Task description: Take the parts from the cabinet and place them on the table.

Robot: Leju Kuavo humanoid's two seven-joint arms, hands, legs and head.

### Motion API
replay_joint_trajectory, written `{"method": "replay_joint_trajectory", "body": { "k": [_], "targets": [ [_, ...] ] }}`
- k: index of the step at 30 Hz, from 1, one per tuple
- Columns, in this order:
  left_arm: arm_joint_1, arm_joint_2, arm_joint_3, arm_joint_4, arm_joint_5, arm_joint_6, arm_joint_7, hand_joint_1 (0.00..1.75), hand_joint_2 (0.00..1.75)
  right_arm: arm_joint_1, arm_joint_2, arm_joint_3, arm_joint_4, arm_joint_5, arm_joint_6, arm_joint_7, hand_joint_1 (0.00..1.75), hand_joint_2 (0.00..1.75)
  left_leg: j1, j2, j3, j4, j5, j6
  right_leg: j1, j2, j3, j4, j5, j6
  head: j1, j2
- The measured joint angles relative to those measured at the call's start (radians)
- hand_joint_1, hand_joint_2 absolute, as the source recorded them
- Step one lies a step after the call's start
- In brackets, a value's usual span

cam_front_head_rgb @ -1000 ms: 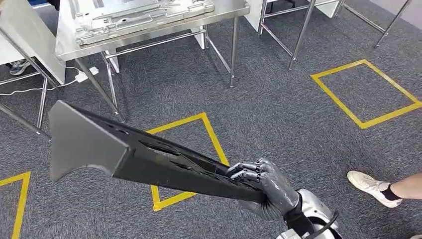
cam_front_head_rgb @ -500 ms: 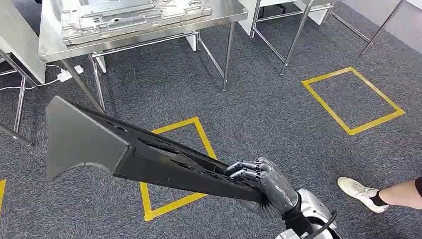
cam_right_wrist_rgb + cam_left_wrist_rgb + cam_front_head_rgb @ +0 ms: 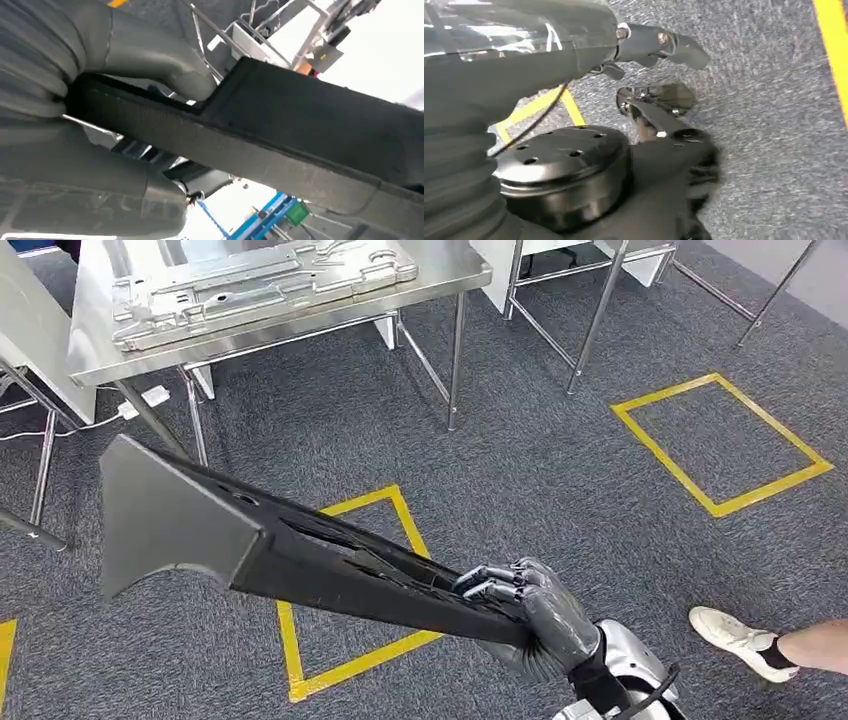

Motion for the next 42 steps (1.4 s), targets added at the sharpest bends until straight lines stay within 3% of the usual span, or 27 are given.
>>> {"method": "replay_joint_trajectory", "body": {
  "k": [1,2,3,6,7,8,12,13,14,16,17,18,19,21,23,25,28,29,31,32,33,34,36,37,38,41,42],
  "targets": [
    [0.002,0.0,0.0,0.0,0.0,0.0,0.0,0.0,1.75,0.001,0.0,0.0,0.0,0.0,0.0,0.0,1.75,1.75,0.001,0.0,-0.044,0.074,-0.016,-0.001,0.0,0.0,0.007,0.0,-0.005,-0.001,0.0,0.0],
    [0.003,0.0,0.0,0.0,0.0,0.0,0.001,0.0,1.75,0.001,0.0,0.0,0.0,0.0,0.0,0.0,1.75,1.75,0.002,0.0,-0.071,0.102,-0.005,-0.003,-0.001,0.002,0.015,0.0,-0.011,0.0,0.0,0.0],
    [0.003,0.0,0.0,0.0,0.0,0.0,0.001,0.0,1.75,0.001,0.0,0.0,0.0,0.0,0.0,0.0,1.75,1.75,0.005,0.0,-0.071,0.078,0.029,-0.004,-0.002,0.005,0.025,0.0,-0.018,0.001,0.0,0.0],
    [0.003,0.0,0.0,0.0,0.0,0.0,0.001,0.0,1.75,0.001,0.0,0.0,0.0,0.0,0.0,0.0,1.75,1.75,0.015,0.0,0.001,-0.159,0.187,-0.008,-0.007,0.008,0.057,0.0,-0.042,0.015,0.0,0.0],
    [0.002,0.0,0.0,0.002,0.0,0.0,0.002,0.0,1.75,-0.001,0.0,0.0,0.0,0.0,0.0,0.0,1.75,1.75,0.013,-0.004,0.001,-0.153,0.169,-0.012,-0.007,0.008,0.052,0.0,-0.045,0.02,0.0,0.0],
    [0.0,0.0,0.0,0.003,0.0,0.0,0.002,0.0,1.75,-0.003,0.0,0.0,0.0,0.0,0.0,0.0,1.75,1.75,0.011,-0.004,0.012,-0.193,0.152,-0.004,0.001,0.012,0.046,0.006,-0.05,0.027,0.0,0.0],
    [0.005,0.0,0.001,0.003,0.001,0.0,0.002,0.0,1.75,-0.004,0.0,0.0,0.0,0.0,0.0,0.001,1.75,1.75,0.013,-0.006,0.016,-0.194,0.151,0.022,-0.005,0.01,0.052,-0.004,-0.055,0.04,0.001,0.0],
    [0.003,0.0,0.001,0.003,0.001,0.0,0.0,0.0,1.75,-0.005,0.0,0.0,0.0,0.001,0.0,0.0,1.75,1.75,0.013,-0.005,0.022,-0.196,0.147,0.028,-0.004,0.007,0.033,0.035,-0.071,0.042,0.001,0.0],
    [0.001,0.0,0.0,0.003,0.001,0.0,0.0,0.0,1.75,-0.006,0.0,0.0,0.0,0.0,-0.001,-0.001,1.75,1.75,0.013,-0.003,0.025,-0.196,0.144,0.033,-0.004,0.007,-0.006,0.102,-0.097,0.041,0.002,0.0],
    [0.001,0.0,0.0,0.003,0.001,0.0,0.001,0.0,1.75,-0.002,0.0,0.0,0.0,0.0,0.0,0.0,1.75,1.75,0.01,-0.001,0.03,-0.196,0.138,0.041,-0.004,0.007,-0.106,0.259,-0.143,0.041,0.002,0.0],
    [0.002,0.0,0.001,0.003,0.001,0.0,0.001,0.0,1.75,-0.001,0.0,0.0,0.0,0.0,-0.001,0.0,1.75,1.75,0.009,-0.001,0.034,-0.196,0.135,0.041,-0.004,0.007,-0.141,0.299,-0.139,0.041,0.002,0.0],
    [0.002,0.0,0.001,0.003,0.001,0.0,0.002,0.0,1.75,-0.001,0.0,0.0,0.0,0.0,0.0,0.0,1.75,1.75,0.008,-0.002,0.039,-0.196,0.131,0.042,-0.003,0.007,-0.148,0.29,-0.111,0.04,0.002,0.0],
    [0.001,0.0,0.001,0.003,0.001,0.0,0.002,0.0,1.75,-0.001,0.0,0.0,0.0,0.0,-0.001,0.0,1.75,1.75,0.007,-0.003,0.047,-0.196,0.126,0.042,-0.003,0.007,-0.135,0.238,-0.063,0.038,0.002,0.0],
    [0.001,0.0,0.001,0.003,0.0,0.0,0.001,0.0,1.75,-0.002,0.0,0.0,0.0,0.0,-0.001,0.0,1.75,1.75,0.006,-0.005,0.065,-0.197,0.114,0.038,0.004,0.006,-0.073,0.069,0.046,0.028,0.002,0.0],
    [0.0,-0.001,0.001,0.004,0.0,-0.002,0.0,0.0,1.75,-0.004,0.0,0.0,0.0,0.0,-0.001,0.0,1.75,1.75,0.0,-0.006,0.066,-0.196,0.106,0.027,0.013,0.003,-0.047,0.011,0.032,0.023,0.002,0.0],
    [0.0,-0.001,0.001,0.004,-0.002,-0.003,-0.001,0.0,1.75,-0.004,0.0,-0.001,0.0,0.0,-0.001,0.0,1.75,1.75,0.001,-0.003,0.073,-0.209,0.106,0.02,0.013,0.005,-0.048,0.014,0.028,0.021,0.002,0.0],
    [-0.003,-0.001,0.001,0.004,-0.002,-0.003,-0.001,0.0,1.75,-0.004,0.002,0.0,0.0,0.0,-0.001,0.0,1.75,1.75,-0.002,-0.002,0.074,-0.184,0.088,0.004,0.0,0.004,-0.025,0.0,0.024,0.011,0.0,0.0],
    [-0.003,-0.001,0.0,0.004,-0.002,-0.003,-0.001,0.0,1.75,-0.005,0.002,0.0,0.0,0.0,-0.001,0.0,1.75,1.75,-0.001,-0.002,0.048,-0.128,0.061,0.003,0.0,0.002,-0.019,0.0,0.02,0.005,0.0,0.0],
    [-0.001,-0.001,0.001,0.004,-0.002,-0.003,-0.001,0.0,1.75,-0.004,0.002,0.0,0.0,0.0,-0.001,0.0,1.75,1.75,0.002,-0.002,-0.041,0.043,-0.005,0.0,0.0,0.001,-0.008,0.0,0.01,-0.001,0.001,0.0],
    [0.001,-0.001,0.001,0.004,-0.002,-0.003,-0.001,0.0,1.75,-0.004,0.002,0.0,0.0,0.0,-0.001,0.0,1.75,1.75,0.002,-0.002,-0.073,0.095,-0.011,-0.002,0.0,0.002,-0.003,0.0,0.006,-0.001,0.001,0.0],
    [0.001,-0.001,0.001,0.004,-0.001,-0.003,0.0,0.0,1.75,-0.002,0.002,0.0,0.0,0.0,-0.001,0.0,1.75,1.75,0.005,-0.002,-0.083,0.096,0.007,-0.003,-0.001,0.003,0.004,0.0,0.001,0.0,0.001,0.0],
    [0.001,-0.001,0.001,0.004,-0.001,-0.003,0.0,0.0,1.75,0.0,0.002,0.0,0.0,0.0,-0.001,0.0,1.75,1.75,0.007,-0.002,-0.07,0.054,0.045,-0.004,-0.002,0.004,0.012,0.0,-0.004,0.002,0.001,0.0],
    [0.001,0.0,0.0,0.004,0.0,-0.003,0.001,0.0,1.75,0.002,0.002,0.0,0.0,0.0,-0.001,0.0,1.75,1.75,0.012,-0.001,-0.003,-0.122,0.153,-0.004,-0.005,0.005,0.034,0.001,-0.018,0.01,0.0,0.0],
    [0.002,-0.001,0.001,0.004,0.0,-0.003,0.002,0.0,1.75,0.002,0.002,0.0,0.0,0.0,-0.001,0.0,1.75,1.75,0.014,-0.002,0.022,-0.175,0.164,-0.006,-0.006,0.005,0.036,0.0,-0.025,0.017,0.001,0.0],
    [0.0,-0.001,0.0,0.005,0.0,-0.003,0.002,0.0,1.75,0.0,0.002,0.0,0.0,-0.002,-0.001,0.0,1.75,1.75,0.008,-0.004,0.028,-0.201,0.152,-0.002,0.002,0.007,0.035,0.006,-0.031,0.025,0.0,0.0],
    [0.002,0.0,0.001,0.005,0.0,-0.002,0.002,0.0,1.75,0.003,0.002,0.0,0.0,-0.01,0.003,0.001,1.75,1.75,0.003,-0.005,0.024,-0.196,0.147,0.016,-0.003,0.007,0.04,-0.012,-0.029,0.035,0.001,0.0],
    [0.001,0.0,0.001,0.005,0.0,-0.002,0.002,0.0,1.75,0.003,0.002,0.0,0.0,-0.013,0.003,0.002,1.75,1.75,0.009,-0.004,0.03,-0.203,0.148,0.024,-0.003,0.007,0.043,-0.012,-0.034,0.04,0.001,0.0]
  ]
}}
